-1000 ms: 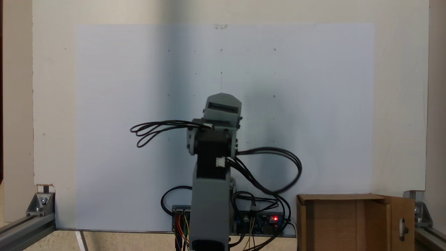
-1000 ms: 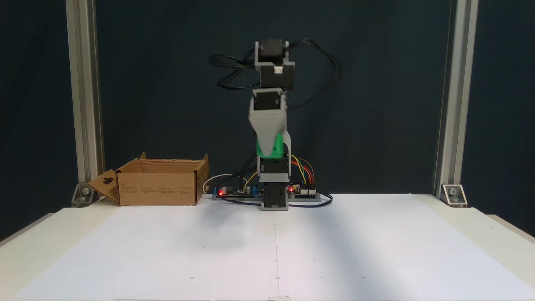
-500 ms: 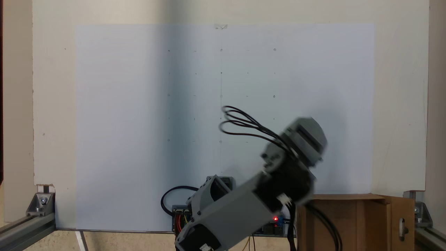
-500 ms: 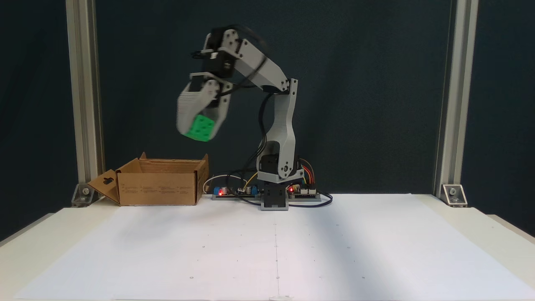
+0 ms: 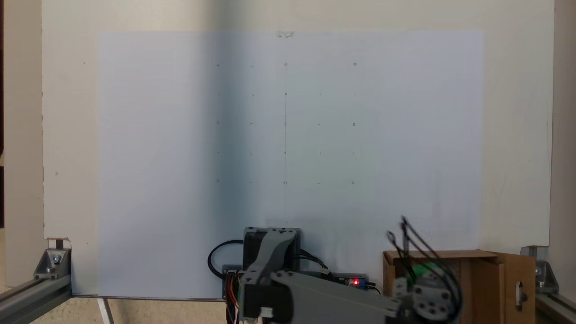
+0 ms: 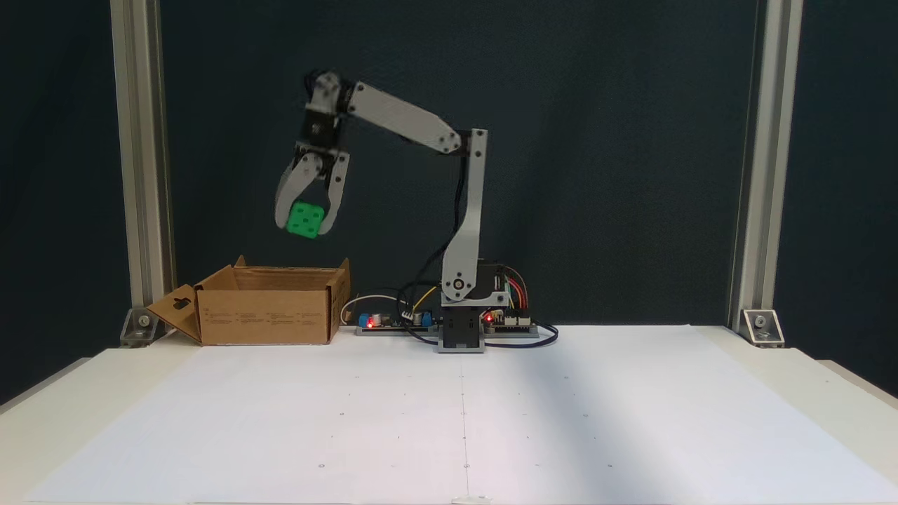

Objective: Grasp a green dice and put it in the bin.

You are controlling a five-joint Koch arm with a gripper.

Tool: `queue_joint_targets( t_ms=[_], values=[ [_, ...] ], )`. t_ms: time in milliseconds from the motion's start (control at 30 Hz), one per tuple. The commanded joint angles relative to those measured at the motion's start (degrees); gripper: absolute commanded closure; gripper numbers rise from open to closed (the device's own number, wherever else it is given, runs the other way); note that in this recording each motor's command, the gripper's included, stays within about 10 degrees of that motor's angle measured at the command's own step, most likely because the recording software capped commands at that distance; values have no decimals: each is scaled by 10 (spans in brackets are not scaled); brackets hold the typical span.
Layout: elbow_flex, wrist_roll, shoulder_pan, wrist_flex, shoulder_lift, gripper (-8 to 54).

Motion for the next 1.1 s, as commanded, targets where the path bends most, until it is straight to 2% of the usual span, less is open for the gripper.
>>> queue_joint_targets(
  t_ms=[0, 367, 600, 633, 667, 767, 867, 1067],
  values=[
    [-28, -62, 39, -9, -6, 337],
    [-28, -62, 83, -127, -155, 337],
    [-28, -62, 86, -203, -187, 337],
    [-28, -62, 88, -209, -188, 281],
    [-28, -62, 90, -209, -190, 175],
    [-27, -62, 90, -207, -192, 59],
    [-27, -62, 88, -210, -195, 38],
    [-27, -57, 83, -217, -194, 37]
  ],
)
